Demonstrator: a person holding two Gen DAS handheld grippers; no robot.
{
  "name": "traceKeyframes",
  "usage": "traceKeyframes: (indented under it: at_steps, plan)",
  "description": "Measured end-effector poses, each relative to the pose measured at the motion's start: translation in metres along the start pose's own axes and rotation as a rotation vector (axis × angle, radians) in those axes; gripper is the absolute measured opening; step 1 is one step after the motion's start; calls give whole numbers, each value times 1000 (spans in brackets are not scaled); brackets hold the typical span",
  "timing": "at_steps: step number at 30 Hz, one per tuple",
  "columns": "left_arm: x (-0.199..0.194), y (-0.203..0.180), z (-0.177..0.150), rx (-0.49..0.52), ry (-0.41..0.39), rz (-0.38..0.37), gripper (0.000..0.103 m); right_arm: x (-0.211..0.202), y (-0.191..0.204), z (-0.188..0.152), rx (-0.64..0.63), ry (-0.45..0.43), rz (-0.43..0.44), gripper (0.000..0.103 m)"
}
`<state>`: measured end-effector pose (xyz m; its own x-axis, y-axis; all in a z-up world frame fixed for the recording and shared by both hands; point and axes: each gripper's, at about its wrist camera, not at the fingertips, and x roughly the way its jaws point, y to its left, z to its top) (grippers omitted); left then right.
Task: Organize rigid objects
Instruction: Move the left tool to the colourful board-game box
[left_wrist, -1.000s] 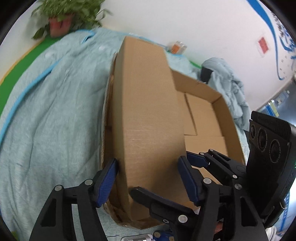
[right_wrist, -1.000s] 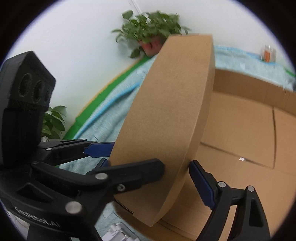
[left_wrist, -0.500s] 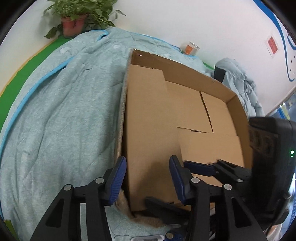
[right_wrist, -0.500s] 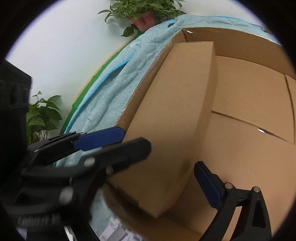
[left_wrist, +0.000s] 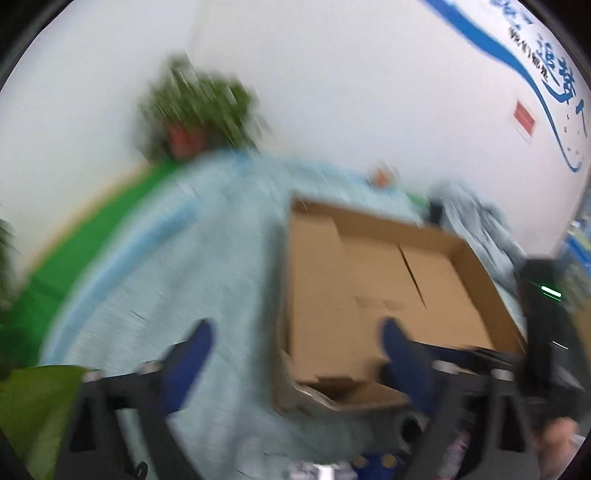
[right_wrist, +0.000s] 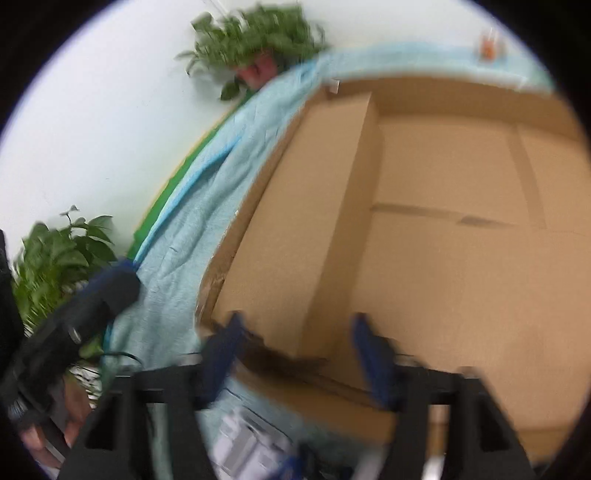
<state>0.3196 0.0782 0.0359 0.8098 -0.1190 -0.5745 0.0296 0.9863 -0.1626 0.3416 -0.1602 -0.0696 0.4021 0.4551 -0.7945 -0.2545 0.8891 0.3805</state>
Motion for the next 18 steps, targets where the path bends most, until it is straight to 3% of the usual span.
traceKeyframes:
  at_steps: [2,4,8,11,12,13,14,15,16,17,18]
  plan:
    - [-29,-9,-9,29,-97,64,103,-40,6,-20,-24,-123,-88,96]
    - [-47,-19,-20,45,-107,66,103,-67,9,-38,-10,-193,-151,103]
    - [-72,-42,-41,68,-87,55,103,-108,16,-80,-31,-280,-264,103]
    - [-91,-64,-64,91,-74,26,102,-122,21,-105,-54,-298,-280,103]
    - [-96,-71,-71,95,-66,21,90,-126,21,-112,-67,-305,-270,102]
    - [-99,-78,-79,97,-53,16,73,-130,21,-120,-80,-310,-262,95]
    - [-99,-83,-85,96,-30,6,25,-134,18,-126,-84,-312,-264,66]
    - [-98,-87,-90,92,5,-2,0,-135,18,-131,-84,-298,-281,50]
    - [-100,-90,-96,82,16,5,1,-135,15,-134,-81,-281,-282,39]
    - [-104,-93,-103,79,10,35,1,-137,12,-138,-81,-275,-253,39]
    - [-107,-97,-109,83,-4,54,11,-139,10,-142,-89,-276,-207,45]
